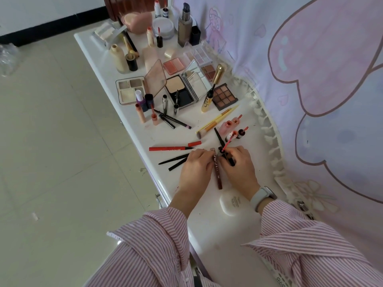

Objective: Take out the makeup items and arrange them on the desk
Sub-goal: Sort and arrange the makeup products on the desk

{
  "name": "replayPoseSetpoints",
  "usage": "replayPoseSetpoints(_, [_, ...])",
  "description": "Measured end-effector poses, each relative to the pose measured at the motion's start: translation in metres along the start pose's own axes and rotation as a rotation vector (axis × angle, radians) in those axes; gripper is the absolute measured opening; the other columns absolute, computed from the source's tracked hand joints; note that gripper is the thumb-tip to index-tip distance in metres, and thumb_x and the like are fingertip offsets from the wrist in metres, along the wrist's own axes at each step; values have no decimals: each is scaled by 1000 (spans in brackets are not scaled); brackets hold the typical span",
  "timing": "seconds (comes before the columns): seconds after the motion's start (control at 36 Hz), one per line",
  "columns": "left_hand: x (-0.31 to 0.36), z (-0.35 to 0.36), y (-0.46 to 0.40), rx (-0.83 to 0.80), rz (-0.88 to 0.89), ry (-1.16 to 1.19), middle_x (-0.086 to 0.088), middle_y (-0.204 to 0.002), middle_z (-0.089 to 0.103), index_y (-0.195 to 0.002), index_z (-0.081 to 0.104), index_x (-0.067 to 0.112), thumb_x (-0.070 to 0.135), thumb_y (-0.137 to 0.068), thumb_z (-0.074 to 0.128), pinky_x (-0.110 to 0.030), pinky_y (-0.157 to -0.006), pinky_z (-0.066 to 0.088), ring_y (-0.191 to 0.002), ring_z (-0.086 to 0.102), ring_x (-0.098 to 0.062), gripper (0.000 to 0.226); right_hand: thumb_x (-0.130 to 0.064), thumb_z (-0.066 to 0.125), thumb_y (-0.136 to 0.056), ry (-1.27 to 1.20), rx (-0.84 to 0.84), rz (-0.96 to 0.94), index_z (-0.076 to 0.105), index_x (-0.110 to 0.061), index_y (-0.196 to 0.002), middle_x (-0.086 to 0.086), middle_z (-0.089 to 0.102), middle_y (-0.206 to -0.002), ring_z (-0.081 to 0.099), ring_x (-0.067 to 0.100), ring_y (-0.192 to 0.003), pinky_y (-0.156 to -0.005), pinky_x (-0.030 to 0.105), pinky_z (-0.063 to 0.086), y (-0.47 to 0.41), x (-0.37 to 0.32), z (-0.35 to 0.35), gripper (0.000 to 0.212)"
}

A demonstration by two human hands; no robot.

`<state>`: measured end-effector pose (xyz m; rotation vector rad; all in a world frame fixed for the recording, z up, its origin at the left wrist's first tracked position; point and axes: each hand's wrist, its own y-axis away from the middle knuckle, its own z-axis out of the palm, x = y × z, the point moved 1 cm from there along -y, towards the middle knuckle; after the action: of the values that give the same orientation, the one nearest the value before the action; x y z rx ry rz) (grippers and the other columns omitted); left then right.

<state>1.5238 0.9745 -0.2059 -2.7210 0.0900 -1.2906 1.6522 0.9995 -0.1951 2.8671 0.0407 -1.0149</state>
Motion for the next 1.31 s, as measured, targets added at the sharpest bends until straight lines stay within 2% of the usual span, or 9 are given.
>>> replayPoseSetpoints(0.17, [-2, 2, 1, 0, 29, -38, -14, -90, 64, -99, 67, 0, -3, -79, 59, -37, -64, 56, -83, 62, -30, 22, -20, 62, -85, -38, 6, 6, 63, -12, -94, -11, 48, -81, 41, 10, -85, -67, 15, 33, -1, 0, 1, 12])
replayPoseSetpoints(0.31, [-3, 0, 4, -26, 202, -185, -10, -99, 66, -100, 68, 5, -10, -72, 62, -31, -58, 55, -91, 59, -28, 31, -15, 64, -84, -57, 43, -29, 63, -11, -93, -12, 47, -76, 43, 11, -79, -64, 8, 34, 2, 2, -5, 9])
replayPoseSetpoints(0.39, [-5, -2, 5, -65, 345, -313, -6, -106, 65, -101, 70, 12, 0, -76, 51, -32, -66, 54, -99, 54, -25, 33, -11, 64, -84, -121, 62, -13, 60, -11, -92, -10, 49, -77, 47, 13, -77, -66, 5, 36, 4, 3, -9, 9])
replayPoseSetpoints(0.56, [-5, -6, -2, -239, 434, -438, -5, -117, 63, -102, 68, 18, 5, -66, 76, -38, -84, 50, -111, 57, -27, 39, -15, 62, -86, -234, 49, 92, 61, -12, -101, -3, 58, -83, 51, 8, -75, -66, 7, 40, 7, 5, -17, 15])
replayPoseSetpoints(0.81, [-1, -16, -9, -352, 540, -540, -7, -104, 63, -101, 63, 16, 6, -67, 73, -36, -72, 52, -93, 57, -27, 37, -14, 59, -86, -312, 31, 117, 58, -12, -92, -2, 59, -77, 53, 6, -68, -61, 10, 42, 7, 0, -25, 7])
replayPoseSetpoints(0.92, [-3, -16, -1, -344, 492, -514, -8, -103, 61, -102, 59, 18, 6, -70, 71, -37, -71, 52, -90, 56, -28, 36, -16, 58, -87, -342, 11, 134, 57, -17, -96, -9, 60, -83, 55, -1, -71, -64, 11, 44, 7, 1, -28, 9])
replayPoseSetpoints(1.06, [-6, -12, 2, -256, 425, -418, -7, -97, 61, -104, 47, 17, 0, -74, 67, -37, -61, 53, -84, 58, -26, 40, -9, 56, -87, -467, -5, 202, 57, -15, -93, -1, 64, -83, 58, 9, -74, -64, 17, 45, 7, 0, -33, 8])
replayPoseSetpoints(1.19, [-1, -12, 4, -145, 156, -109, -7, -98, 64, -102, 42, 16, 18, -93, 50, -43, -60, 52, -81, 60, -26, 12, -5, 57, -87, -567, -15, 259, 56, -18, -91, 8, 66, -90, 57, 16, -71, -61, 21, 47, 8, 0, -36, 14])
replayPoseSetpoints(1.31, [4, -12, 11, -54, -53, 41, -12, -102, 64, -108, 46, 6, 21, -96, 46, -46, -64, 53, -82, 64, -29, 20, -5, 59, -87, -599, -32, 260, 58, -17, -90, 8, 65, -87, 57, 13, -69, -59, 15, 48, 9, -3, -33, 13])
